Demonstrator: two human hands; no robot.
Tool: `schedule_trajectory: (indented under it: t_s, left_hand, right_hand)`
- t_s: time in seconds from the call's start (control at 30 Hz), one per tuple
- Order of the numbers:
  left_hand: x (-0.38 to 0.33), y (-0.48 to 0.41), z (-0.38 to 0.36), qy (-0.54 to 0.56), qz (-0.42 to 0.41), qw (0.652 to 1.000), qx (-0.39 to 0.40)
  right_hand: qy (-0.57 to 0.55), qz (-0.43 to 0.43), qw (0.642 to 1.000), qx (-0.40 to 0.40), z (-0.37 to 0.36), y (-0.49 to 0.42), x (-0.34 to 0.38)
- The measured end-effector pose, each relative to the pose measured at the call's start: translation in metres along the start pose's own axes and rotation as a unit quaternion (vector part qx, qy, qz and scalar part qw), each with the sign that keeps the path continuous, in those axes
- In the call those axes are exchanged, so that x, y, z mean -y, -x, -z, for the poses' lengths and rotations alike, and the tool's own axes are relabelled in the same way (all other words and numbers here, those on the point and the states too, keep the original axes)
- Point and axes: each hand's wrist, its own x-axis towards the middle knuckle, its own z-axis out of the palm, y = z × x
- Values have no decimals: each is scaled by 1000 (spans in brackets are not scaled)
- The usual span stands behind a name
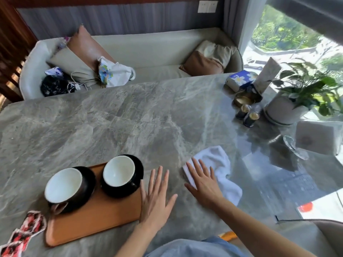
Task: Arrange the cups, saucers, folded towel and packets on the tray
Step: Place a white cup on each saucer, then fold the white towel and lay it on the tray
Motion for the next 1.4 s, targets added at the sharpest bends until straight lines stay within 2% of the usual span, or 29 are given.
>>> schedule_trajectory:
  t_s: [0.17, 0.37, 0.57, 0.67, 0.73, 0.8, 0.9, 0.97, 1.0, 1.07, 1.17, 1.3, 1.4]
  left_hand:
    - [-29, -11, -16, 12, 39, 998, 39]
    - [-45, -30, -32, 38, 20, 990, 137]
    - [-53, -54, -37, 25, -11, 993, 115]
    - [-55, -70, -39, 34, -35, 992, 112]
    - [-54, -80, -39, 50, -35, 994, 90]
    - [-56, -88, -33, 107, 2, 993, 45]
    - [-59, -103, -16, 244, 108, 964, 14]
    - [-55, -112, -1, 293, 129, 947, -12]
    - [-51, -117, 8, 310, 138, 940, -31]
    - [-40, -125, 25, 303, 162, 938, -51]
    - [-20, -136, 47, 279, 191, 939, -60]
    - [6, -150, 80, 305, 221, 913, -159]
    - [12, -166, 115, 287, 200, 904, -246]
  right_hand:
    - [-24, -9, 999, 21, -1, 1, -28]
    - [5, 2, 999, 36, -10, -2, -41]
    - [-38, 56, 996, 59, 0, -14, -48]
    - [-139, 45, 988, 54, 13, -13, -53]
    - [-227, 19, 972, 59, 25, -12, -54]
    - [-259, 10, 965, 39, 36, -13, -52]
    - [-198, 26, 980, 0, 52, -20, -48]
    - [-170, 25, 985, -8, 61, -31, -49]
    - [-196, 2, 981, -9, 66, -38, -49]
    - [-272, -48, 961, -29, 82, -56, -49]
    - [-293, -33, 949, -114, 110, -83, -49]
    - [-324, -28, 918, -226, 155, -109, -45]
    - [-355, 8, 890, -285, 193, -124, -35]
